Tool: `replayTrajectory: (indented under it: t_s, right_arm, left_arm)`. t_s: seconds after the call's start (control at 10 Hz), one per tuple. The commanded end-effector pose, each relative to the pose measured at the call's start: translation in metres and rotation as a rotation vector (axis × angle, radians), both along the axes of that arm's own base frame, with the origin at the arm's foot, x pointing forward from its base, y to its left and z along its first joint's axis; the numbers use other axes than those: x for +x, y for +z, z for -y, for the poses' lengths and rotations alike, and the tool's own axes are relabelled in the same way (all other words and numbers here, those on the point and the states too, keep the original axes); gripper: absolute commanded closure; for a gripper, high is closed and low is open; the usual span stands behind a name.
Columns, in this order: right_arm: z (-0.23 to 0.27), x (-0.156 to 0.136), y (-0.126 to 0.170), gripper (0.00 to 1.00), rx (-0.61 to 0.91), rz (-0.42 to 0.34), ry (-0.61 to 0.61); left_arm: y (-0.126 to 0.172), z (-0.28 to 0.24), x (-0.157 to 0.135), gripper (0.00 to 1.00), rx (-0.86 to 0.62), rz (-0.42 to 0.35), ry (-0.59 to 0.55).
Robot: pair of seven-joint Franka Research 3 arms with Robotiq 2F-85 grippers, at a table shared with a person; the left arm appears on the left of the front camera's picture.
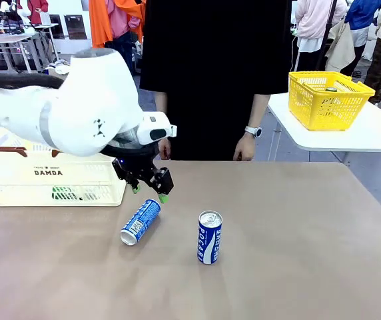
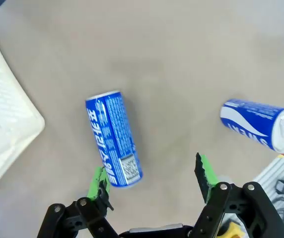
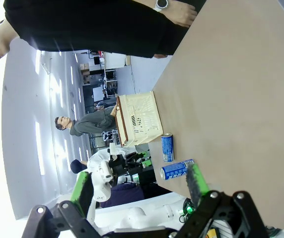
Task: Place the drinks into the Shopping basket.
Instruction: Pick up one drink and place it into the Shopping basket.
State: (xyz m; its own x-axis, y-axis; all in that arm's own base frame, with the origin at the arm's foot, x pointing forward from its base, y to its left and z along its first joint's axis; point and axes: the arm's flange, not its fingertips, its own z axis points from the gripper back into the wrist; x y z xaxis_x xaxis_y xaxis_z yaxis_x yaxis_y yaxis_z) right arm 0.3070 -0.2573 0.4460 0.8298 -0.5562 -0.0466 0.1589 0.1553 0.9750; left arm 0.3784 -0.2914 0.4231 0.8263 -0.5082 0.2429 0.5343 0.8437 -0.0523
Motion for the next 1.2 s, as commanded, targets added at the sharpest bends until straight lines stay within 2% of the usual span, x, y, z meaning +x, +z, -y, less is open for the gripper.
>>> replayTrajectory:
  t_s: [0.0,0.3,0.4,0.9,1.1]
  right_arm:
    - [-0.001,-0.001,0.001,0.00,-0.003,0.008,-0.002]
    - [-0.001,-0.001,0.001,0.00,-0.003,0.008,-0.002]
    - [-0.001,-0.001,0.001,0.00,-0.003,0.008,-0.002]
    - [-0.001,-0.001,0.001,0.00,-0.003,0.008,-0.002]
    - [-0.001,-0.001,0.001,0.00,-0.003,0.008,-0.002]
  left_arm:
    - [-0.023,-0.010,0.010,0.10,0.013,0.020,-0.047]
    - [-0.067,-0.008,0.013,0.10,0.016,-0.029,-0.023]
    - [-0.078,-0.010,0.014,0.10,0.045,-0.010,0.020]
    - [-0.113,-0.008,0.020,0.10,0.115,-0.036,0.020]
    - [-0.116,-0.008,0.020,0.10,0.113,-0.037,0.026]
